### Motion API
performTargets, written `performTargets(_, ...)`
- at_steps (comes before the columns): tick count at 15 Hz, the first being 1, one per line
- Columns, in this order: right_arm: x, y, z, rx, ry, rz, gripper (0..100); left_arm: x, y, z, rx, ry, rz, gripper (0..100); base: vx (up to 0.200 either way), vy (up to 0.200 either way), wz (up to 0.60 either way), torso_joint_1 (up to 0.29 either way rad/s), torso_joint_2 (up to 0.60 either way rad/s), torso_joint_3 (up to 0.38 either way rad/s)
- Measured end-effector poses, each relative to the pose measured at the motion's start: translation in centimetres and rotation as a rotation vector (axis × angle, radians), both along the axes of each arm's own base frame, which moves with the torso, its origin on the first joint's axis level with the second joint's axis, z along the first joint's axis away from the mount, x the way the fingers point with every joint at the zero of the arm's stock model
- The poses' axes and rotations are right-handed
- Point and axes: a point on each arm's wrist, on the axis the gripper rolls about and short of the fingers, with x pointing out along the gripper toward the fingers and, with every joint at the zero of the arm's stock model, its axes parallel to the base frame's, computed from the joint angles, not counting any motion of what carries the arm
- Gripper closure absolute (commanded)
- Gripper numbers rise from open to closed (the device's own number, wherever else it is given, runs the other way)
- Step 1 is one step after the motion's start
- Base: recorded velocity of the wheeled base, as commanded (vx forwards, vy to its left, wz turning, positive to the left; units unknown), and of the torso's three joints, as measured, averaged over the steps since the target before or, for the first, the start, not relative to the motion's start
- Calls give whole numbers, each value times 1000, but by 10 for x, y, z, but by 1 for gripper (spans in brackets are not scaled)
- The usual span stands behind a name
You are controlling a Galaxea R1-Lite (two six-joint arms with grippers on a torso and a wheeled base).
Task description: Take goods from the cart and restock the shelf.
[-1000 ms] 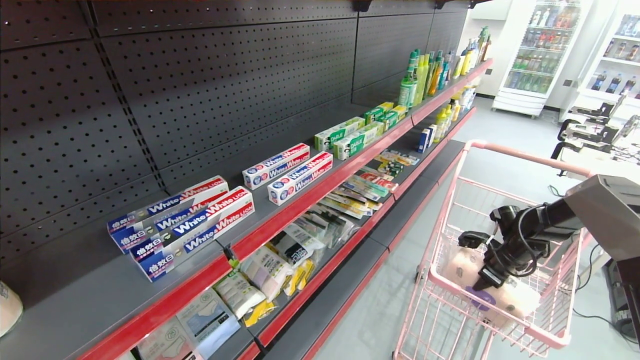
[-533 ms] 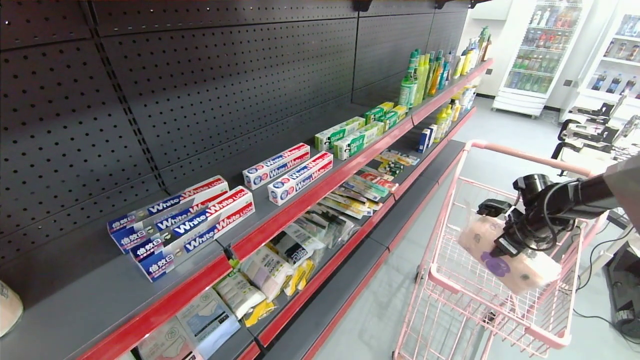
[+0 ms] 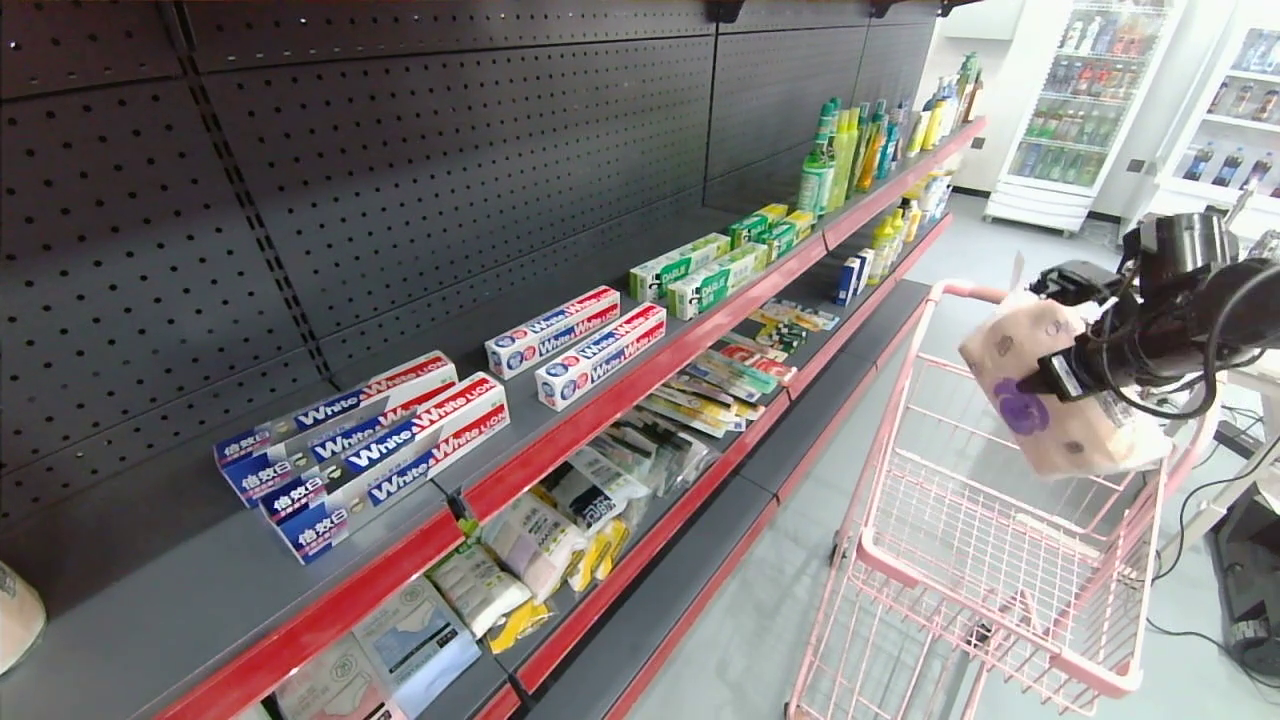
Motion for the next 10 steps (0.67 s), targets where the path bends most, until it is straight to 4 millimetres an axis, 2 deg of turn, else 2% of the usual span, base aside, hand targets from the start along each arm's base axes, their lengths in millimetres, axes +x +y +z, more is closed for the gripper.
performTargets(2, -23, 26, 35, 43, -128, 7, 100, 0, 0, 0, 0, 0, 1, 0, 0, 0, 0, 0, 0, 0)
performTargets(4, -61, 46, 64, 64, -233, 25, 100, 0, 0, 0, 0, 0, 0, 0, 0, 0, 0, 0, 0, 0)
performTargets(6, -110, 61, 87, 79, -323, 47, 100, 0, 0, 0, 0, 0, 0, 0, 0, 0, 0, 0, 0, 0)
performTargets(7, -140, 67, 96, 85, -370, 59, 100, 0, 0, 0, 0, 0, 0, 0, 0, 0, 0, 0, 0, 0)
performTargets(10, -227, 75, 112, 65, -531, 82, 100, 0, 0, 0, 0, 0, 0, 0, 0, 0, 0, 0, 0, 0)
